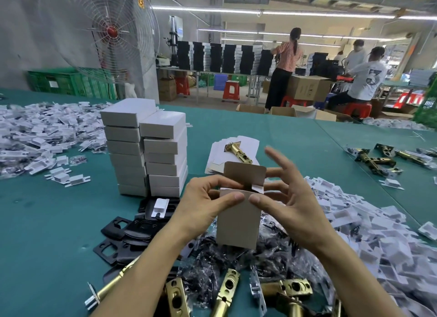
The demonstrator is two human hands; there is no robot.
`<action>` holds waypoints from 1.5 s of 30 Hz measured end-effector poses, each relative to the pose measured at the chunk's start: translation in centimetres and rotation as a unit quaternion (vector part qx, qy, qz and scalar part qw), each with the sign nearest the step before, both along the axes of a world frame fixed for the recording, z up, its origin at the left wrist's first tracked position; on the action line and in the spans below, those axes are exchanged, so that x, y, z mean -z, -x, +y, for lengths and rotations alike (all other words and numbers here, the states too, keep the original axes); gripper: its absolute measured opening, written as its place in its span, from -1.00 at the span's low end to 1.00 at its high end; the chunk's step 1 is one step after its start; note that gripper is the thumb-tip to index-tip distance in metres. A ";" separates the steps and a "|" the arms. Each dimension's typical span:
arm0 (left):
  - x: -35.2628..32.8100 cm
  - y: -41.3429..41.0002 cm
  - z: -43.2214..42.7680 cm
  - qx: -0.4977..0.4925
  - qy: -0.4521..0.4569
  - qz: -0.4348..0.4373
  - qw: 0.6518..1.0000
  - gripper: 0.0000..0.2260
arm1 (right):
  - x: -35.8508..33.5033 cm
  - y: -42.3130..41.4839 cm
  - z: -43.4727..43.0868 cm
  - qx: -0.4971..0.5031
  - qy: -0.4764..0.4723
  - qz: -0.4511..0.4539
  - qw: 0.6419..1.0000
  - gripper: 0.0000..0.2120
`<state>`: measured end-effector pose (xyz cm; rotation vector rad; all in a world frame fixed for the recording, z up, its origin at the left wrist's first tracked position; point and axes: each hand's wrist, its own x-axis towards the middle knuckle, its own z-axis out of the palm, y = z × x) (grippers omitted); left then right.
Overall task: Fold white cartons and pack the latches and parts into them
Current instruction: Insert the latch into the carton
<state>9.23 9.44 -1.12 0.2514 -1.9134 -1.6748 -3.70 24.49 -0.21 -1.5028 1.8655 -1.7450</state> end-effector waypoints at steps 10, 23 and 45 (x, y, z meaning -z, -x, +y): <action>0.6 0.4 0.2 -0.087 0.023 0.135 0.987 -0.73 | -0.4 -0.5 -0.1 0.025 0.021 0.005 0.999 -0.87; -0.3 0.1 0.4 -0.067 0.007 0.109 0.992 -0.83 | -1.0 -0.7 -0.1 0.083 -0.005 0.007 0.997 -0.78; 1.5 0.2 -1.2 -0.031 -0.021 0.096 0.995 -0.86 | -0.5 -0.7 0.1 0.025 -0.102 0.148 0.983 -0.74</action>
